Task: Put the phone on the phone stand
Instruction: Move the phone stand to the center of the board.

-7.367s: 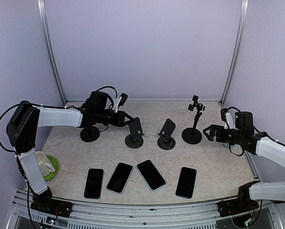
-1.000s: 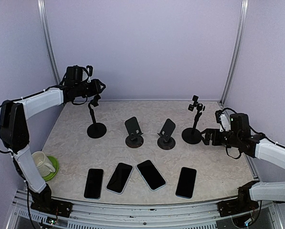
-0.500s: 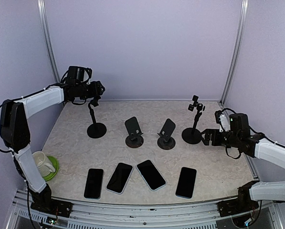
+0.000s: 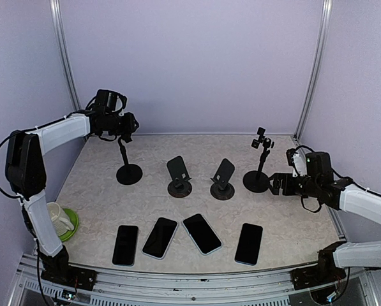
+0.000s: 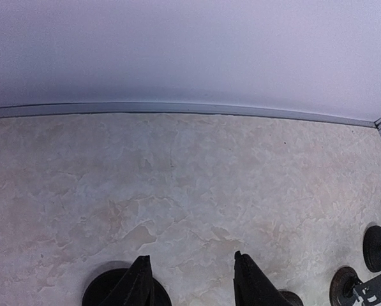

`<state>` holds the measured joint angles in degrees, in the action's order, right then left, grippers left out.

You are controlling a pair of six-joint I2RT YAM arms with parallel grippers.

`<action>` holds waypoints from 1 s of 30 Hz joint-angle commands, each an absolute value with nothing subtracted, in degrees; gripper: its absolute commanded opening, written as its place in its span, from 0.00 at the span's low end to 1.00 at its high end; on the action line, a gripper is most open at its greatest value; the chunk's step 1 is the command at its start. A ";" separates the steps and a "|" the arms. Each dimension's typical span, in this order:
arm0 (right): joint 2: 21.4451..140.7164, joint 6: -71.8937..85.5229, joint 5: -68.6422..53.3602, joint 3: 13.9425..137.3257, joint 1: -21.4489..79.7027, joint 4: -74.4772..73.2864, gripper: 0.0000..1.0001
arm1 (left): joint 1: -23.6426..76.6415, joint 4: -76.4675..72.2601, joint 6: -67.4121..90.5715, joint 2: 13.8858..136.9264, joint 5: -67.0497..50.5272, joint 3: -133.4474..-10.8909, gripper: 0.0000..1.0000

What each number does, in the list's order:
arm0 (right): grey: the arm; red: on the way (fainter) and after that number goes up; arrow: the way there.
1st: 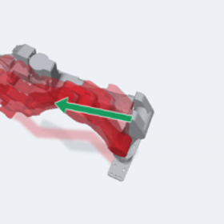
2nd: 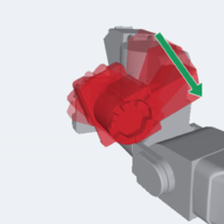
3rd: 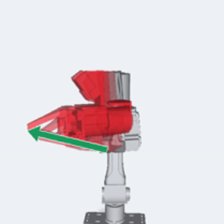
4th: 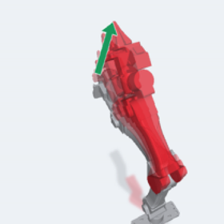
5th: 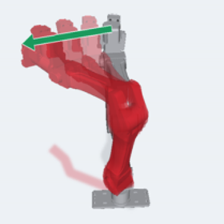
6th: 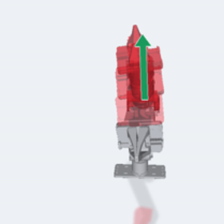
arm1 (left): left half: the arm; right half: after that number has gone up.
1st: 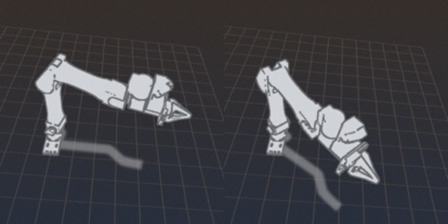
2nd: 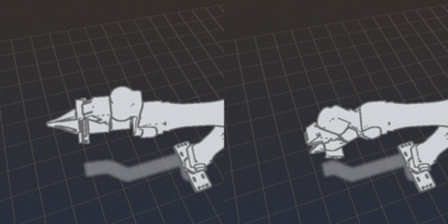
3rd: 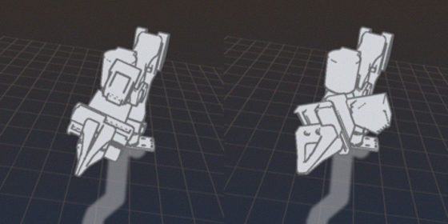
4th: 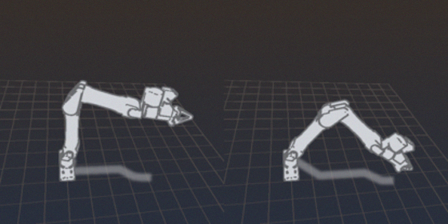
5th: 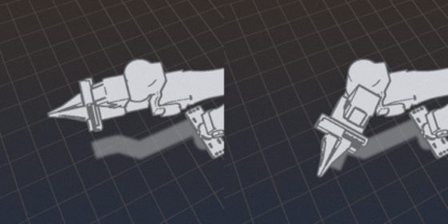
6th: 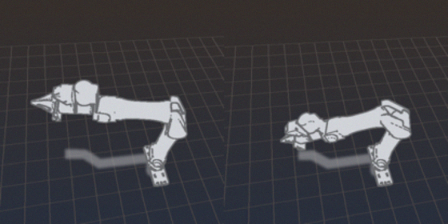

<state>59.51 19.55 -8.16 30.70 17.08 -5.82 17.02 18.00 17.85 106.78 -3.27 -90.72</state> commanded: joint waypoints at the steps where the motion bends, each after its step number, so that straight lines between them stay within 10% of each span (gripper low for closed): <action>1: 60.38 19.34 -8.41 31.86 17.58 -4.86 1.00 | 17.39 18.91 17.18 106.51 -2.76 -92.37 0.39; 30: 59.30 19.95 -7.77 30.15 17.58 -4.31 1.00 | 19.88 14.20 21.54 123.86 -20.20 -117.73 0.22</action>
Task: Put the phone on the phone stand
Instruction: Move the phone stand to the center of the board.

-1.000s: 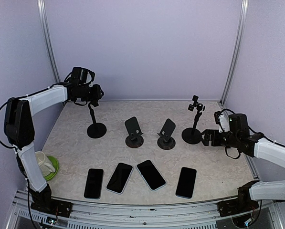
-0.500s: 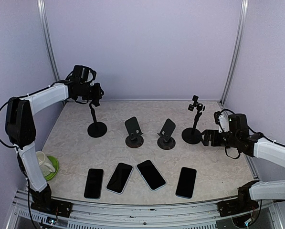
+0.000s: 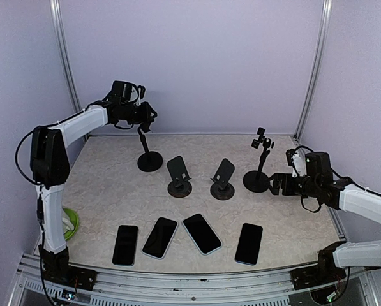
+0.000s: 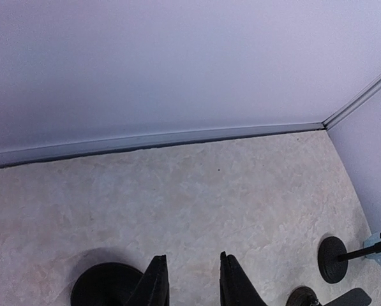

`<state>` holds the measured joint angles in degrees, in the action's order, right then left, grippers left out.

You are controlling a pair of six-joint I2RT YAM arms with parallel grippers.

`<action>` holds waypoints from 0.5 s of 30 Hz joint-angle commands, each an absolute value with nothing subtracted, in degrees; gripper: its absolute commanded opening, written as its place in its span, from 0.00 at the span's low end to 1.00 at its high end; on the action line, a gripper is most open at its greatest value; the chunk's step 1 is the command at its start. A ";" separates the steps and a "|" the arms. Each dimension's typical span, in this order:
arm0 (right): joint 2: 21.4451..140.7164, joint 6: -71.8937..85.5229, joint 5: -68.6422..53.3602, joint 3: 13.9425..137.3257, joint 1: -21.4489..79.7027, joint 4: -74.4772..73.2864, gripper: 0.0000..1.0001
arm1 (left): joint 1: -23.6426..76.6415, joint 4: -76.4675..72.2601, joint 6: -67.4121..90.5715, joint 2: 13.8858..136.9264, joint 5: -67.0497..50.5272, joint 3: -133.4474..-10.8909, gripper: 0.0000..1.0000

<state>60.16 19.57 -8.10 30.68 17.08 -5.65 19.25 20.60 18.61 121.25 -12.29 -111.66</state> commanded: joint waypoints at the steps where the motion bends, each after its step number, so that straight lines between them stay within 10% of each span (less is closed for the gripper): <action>1: 59.09 20.01 -7.73 30.15 17.58 -4.40 1.00 | 20.05 13.65 22.59 124.91 -20.96 -119.02 0.23; 15: 58.64 19.88 -7.38 30.67 17.58 -4.85 1.00 | 24.20 11.24 23.94 131.31 -20.39 -125.99 0.41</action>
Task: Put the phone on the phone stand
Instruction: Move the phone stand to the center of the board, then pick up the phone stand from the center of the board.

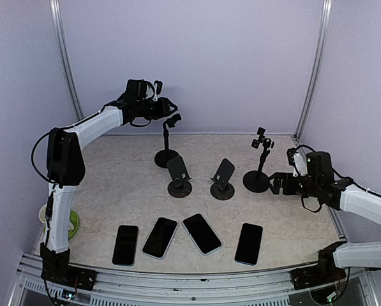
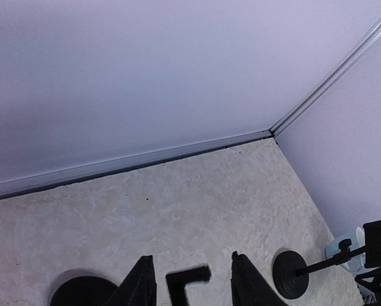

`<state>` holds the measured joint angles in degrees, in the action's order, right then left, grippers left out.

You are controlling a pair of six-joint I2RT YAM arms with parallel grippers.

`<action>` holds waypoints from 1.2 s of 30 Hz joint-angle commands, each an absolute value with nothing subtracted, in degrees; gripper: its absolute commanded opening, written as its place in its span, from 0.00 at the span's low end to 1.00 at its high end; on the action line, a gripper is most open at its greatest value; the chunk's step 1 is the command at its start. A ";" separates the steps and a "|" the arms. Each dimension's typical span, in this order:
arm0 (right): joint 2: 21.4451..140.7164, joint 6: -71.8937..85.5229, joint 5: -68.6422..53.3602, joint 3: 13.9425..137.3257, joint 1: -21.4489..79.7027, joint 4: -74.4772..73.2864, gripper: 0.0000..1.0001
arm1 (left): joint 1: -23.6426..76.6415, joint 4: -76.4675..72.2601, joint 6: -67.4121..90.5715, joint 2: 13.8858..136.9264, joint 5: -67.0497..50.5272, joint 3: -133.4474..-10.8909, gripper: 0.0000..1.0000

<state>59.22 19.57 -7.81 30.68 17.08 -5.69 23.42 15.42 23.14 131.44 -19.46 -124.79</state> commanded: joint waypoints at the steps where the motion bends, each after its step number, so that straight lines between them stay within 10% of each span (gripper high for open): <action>1: 58.63 19.87 -7.43 30.62 17.58 -4.85 1.00 | 24.32 10.80 24.03 131.26 -20.35 -125.91 0.46; 18: 58.13 20.09 -7.62 29.57 17.58 -4.14 1.00 | 24.50 -3.36 24.11 108.98 -19.70 -98.39 0.98; 36: 57.27 20.92 -9.07 28.47 17.67 -2.69 1.00 | 28.82 -6.21 17.27 95.21 -22.37 -68.27 0.97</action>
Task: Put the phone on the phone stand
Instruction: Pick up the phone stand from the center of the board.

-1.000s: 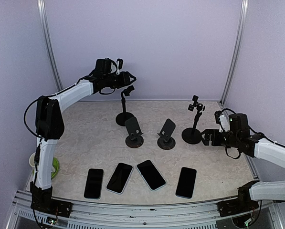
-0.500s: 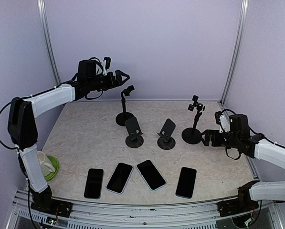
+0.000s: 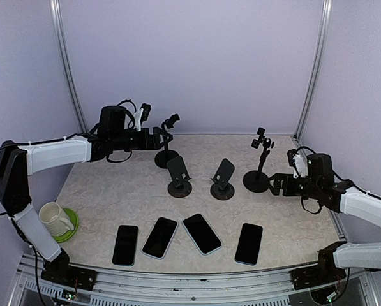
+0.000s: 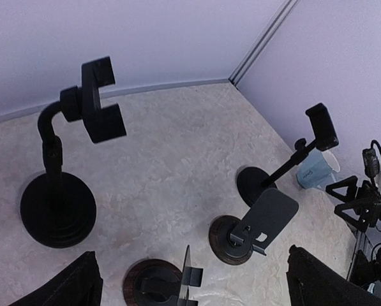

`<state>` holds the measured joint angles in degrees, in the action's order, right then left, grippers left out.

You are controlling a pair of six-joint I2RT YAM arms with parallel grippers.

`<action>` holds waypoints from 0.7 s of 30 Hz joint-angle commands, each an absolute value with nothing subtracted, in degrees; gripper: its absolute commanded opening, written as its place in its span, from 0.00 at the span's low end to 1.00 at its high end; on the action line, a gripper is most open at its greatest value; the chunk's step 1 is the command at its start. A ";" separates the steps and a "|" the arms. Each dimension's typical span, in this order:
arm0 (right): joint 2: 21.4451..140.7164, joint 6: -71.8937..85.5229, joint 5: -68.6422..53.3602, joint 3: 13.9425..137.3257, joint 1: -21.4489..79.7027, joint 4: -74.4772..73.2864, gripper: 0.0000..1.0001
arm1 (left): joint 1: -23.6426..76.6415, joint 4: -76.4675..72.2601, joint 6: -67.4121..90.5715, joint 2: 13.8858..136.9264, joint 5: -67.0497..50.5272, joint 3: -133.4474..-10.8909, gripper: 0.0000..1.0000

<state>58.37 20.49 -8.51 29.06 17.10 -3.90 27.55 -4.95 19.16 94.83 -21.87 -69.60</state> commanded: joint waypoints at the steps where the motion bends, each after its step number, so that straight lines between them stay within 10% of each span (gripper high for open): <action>1: 57.22 21.07 -9.10 28.55 17.67 -2.83 1.00 | 29.06 -6.30 17.35 95.64 -22.25 -68.15 0.95; 21: 57.19 20.60 -8.80 29.60 17.67 -4.44 1.00 | 32.52 -6.79 18.64 103.71 -21.44 -66.52 0.38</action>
